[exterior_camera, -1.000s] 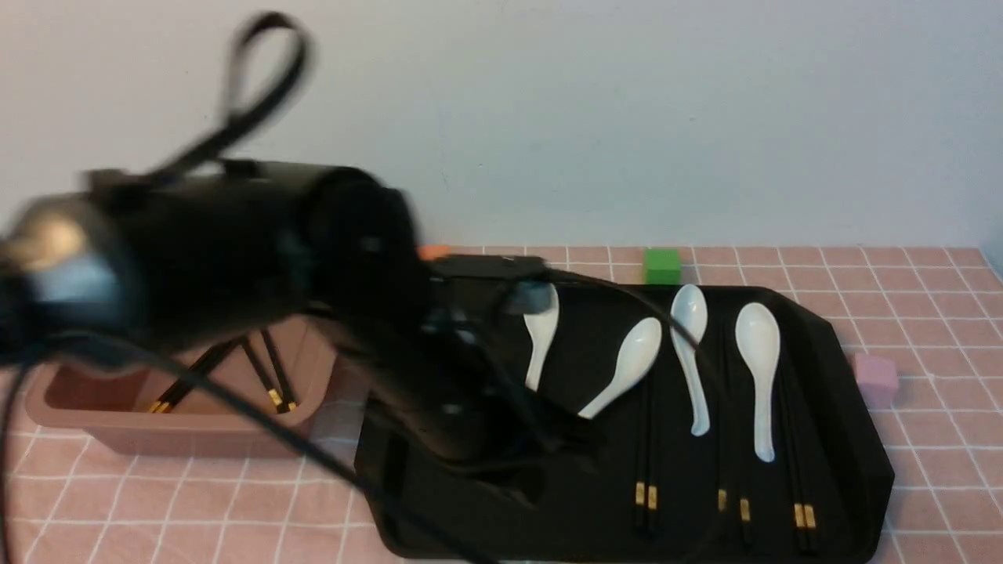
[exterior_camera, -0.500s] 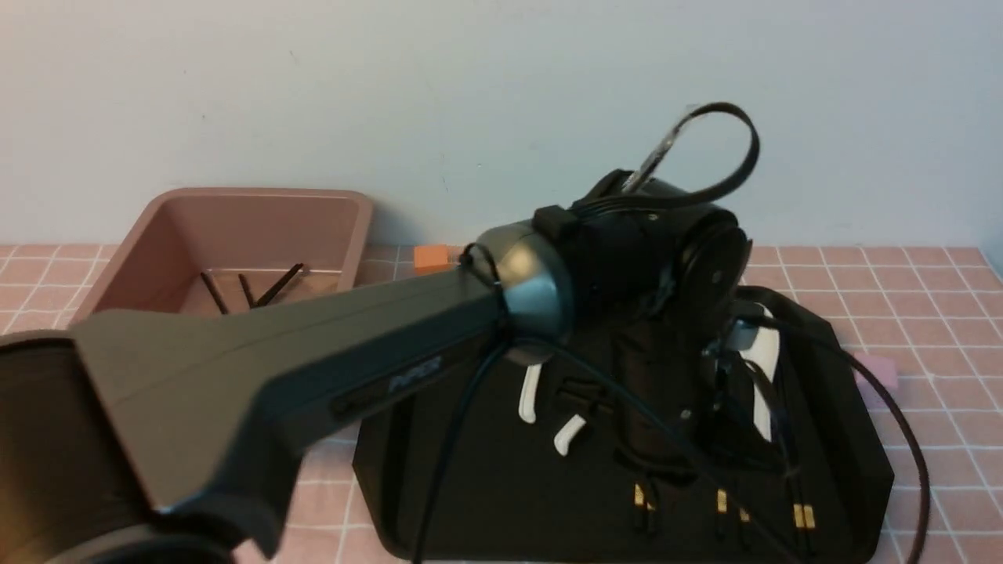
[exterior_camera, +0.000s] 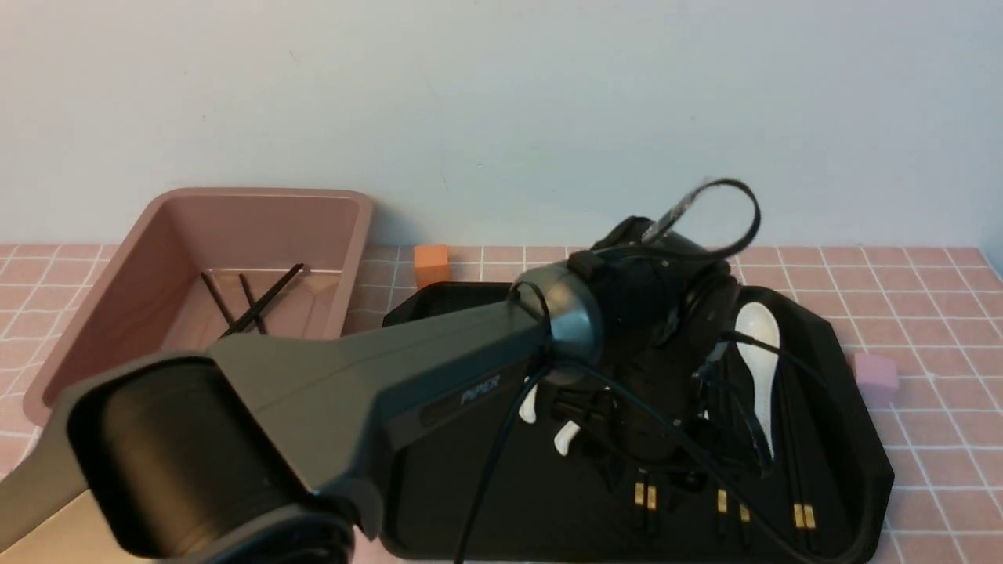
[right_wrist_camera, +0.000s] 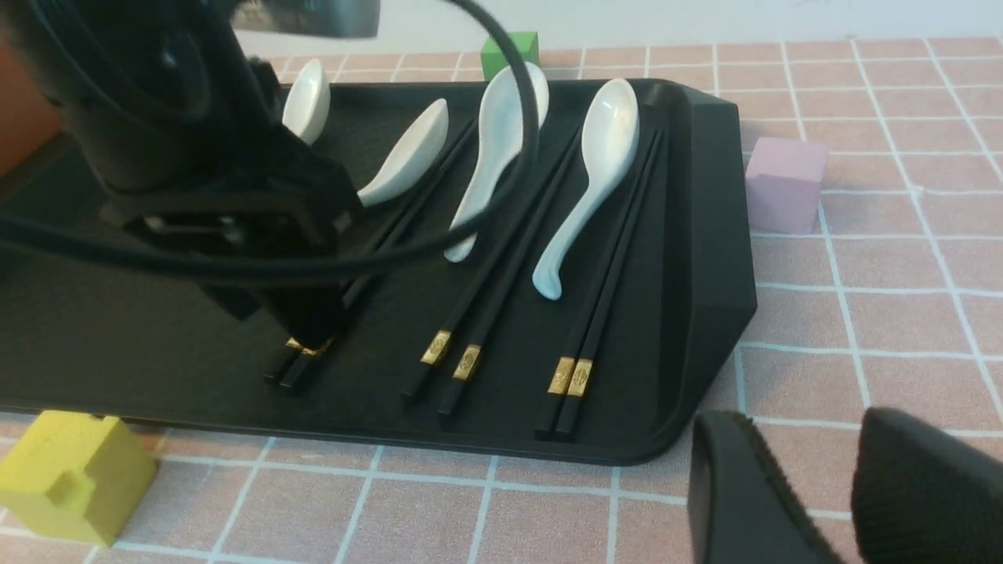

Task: On pink tablecloth take chopsticks from black tray and put them in box.
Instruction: 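Reach over to the black tray and grasp a pair of chopsticks with the left gripper, then place the chopsticks into the pink bin with the left gripper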

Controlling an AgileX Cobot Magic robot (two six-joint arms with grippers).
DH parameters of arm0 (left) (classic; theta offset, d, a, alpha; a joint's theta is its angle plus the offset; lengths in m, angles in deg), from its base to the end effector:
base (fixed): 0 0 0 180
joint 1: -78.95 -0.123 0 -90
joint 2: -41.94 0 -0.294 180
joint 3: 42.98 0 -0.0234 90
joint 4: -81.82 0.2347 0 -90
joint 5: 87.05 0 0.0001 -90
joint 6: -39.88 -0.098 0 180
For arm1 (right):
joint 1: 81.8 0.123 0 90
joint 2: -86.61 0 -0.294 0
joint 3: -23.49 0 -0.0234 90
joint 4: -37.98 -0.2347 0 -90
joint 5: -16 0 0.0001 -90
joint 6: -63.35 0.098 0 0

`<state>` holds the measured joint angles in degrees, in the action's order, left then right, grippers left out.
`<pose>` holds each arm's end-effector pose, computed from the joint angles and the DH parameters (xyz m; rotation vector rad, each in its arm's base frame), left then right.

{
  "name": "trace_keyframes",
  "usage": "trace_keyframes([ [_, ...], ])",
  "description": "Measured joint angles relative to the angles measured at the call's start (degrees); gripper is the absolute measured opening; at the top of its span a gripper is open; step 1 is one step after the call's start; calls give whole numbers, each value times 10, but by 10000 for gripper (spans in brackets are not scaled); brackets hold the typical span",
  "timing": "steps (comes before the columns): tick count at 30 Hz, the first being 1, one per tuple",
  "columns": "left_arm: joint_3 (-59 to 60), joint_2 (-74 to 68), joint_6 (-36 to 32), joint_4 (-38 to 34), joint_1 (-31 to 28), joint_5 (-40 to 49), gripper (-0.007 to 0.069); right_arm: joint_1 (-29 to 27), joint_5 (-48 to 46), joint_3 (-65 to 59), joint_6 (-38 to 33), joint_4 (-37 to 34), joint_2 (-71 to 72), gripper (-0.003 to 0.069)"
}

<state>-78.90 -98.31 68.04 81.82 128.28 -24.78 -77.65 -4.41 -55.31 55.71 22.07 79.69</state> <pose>0.3140 -0.3655 0.1802 0.5422 2.9012 -0.2170 0.0337 0.0119 0.1733 -0.0163 1.8445 0.2281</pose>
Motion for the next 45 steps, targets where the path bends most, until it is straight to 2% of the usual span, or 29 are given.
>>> trace_keyframes([
  [8,-4,-22,1,20,0,-18,409,0,0,0,0,0,0,240],
  [13,-9,-28,1,28,1,-12,370,0,0,0,0,1,0,240],
  [17,-9,-29,1,34,1,-11,287,0,0,0,0,1,0,240],
  [21,-10,-29,5,35,1,-9,134,0,0,0,0,1,0,240],
  [22,-10,-29,8,35,1,-8,120,0,0,0,0,1,0,240],
  [33,-6,-12,20,61,2,32,126,0,0,0,0,1,0,240],
  [40,3,88,10,89,2,73,126,0,0,0,0,1,0,240],
  [45,77,201,2,96,-4,70,126,0,0,0,0,1,0,240],
])
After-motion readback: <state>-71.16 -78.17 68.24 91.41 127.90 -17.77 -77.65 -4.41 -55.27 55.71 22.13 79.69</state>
